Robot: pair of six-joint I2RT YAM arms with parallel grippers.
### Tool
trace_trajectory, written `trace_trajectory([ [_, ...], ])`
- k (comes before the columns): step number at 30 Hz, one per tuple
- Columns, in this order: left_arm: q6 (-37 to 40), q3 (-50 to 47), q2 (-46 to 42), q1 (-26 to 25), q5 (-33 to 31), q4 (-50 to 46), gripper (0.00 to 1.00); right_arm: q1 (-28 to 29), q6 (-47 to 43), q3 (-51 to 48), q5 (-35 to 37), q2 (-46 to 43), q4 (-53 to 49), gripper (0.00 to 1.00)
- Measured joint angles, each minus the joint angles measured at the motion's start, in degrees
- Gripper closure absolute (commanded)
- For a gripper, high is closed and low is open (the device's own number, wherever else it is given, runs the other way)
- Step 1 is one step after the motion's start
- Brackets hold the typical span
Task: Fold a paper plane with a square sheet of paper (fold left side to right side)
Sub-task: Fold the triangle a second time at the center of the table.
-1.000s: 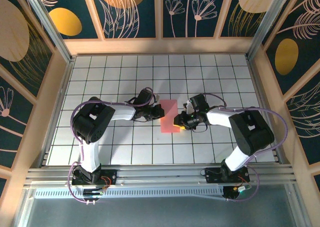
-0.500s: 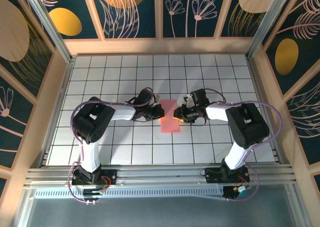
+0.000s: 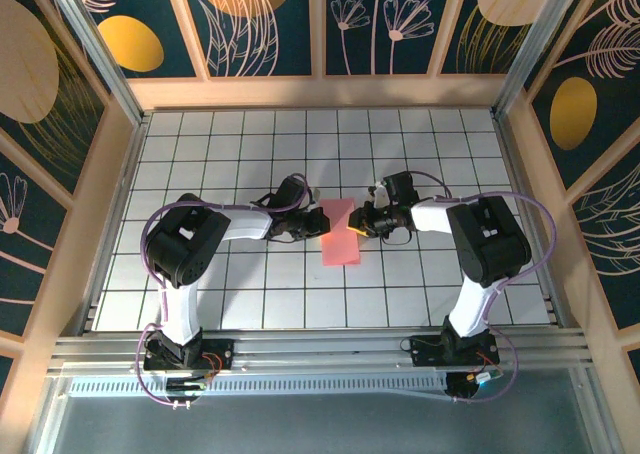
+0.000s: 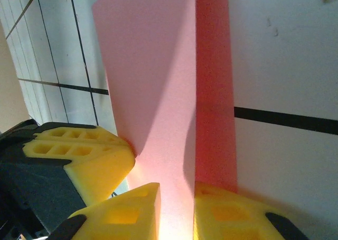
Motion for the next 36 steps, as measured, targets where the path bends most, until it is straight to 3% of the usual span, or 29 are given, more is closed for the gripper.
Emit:
trace_trajectory([
  [7,3.15,0.31,-3.06,0.0,-4.68,-2.93,0.76,-0.48,-0.31,0.0,-0.02,0.0,-0.31,0.99],
  [11,7.26,-2.4,-10.64,-0.68,-9.03,-3.34,0.67,-0.66,-0.22,0.0,-0.24,-0.07,-0.52,1.0],
  [14,11.85,-4.74,-18.12,-3.63,-13.05,-4.39,0.6,-0.72,0.04,0.0,-0.44,-0.09,-0.85,1.0],
  [18,17.68,-5.09,-22.53,-11.45,-19.08,-5.22,0.52,-0.76,0.66,0.0,-0.46,-0.39,-1.11,1.0],
  [26,24.35,-4.07,-19.78,-25.7,-30.47,-10.4,0.37,-0.76,1.99,-0.33,-0.46,-0.61,-1.09,1.0],
  [36,27.19,7.3,-6.73,-30.32,-42.18,-18.43,0.28,-0.76,3.04,-1.09,-0.48,-0.61,-0.79,1.0],
])
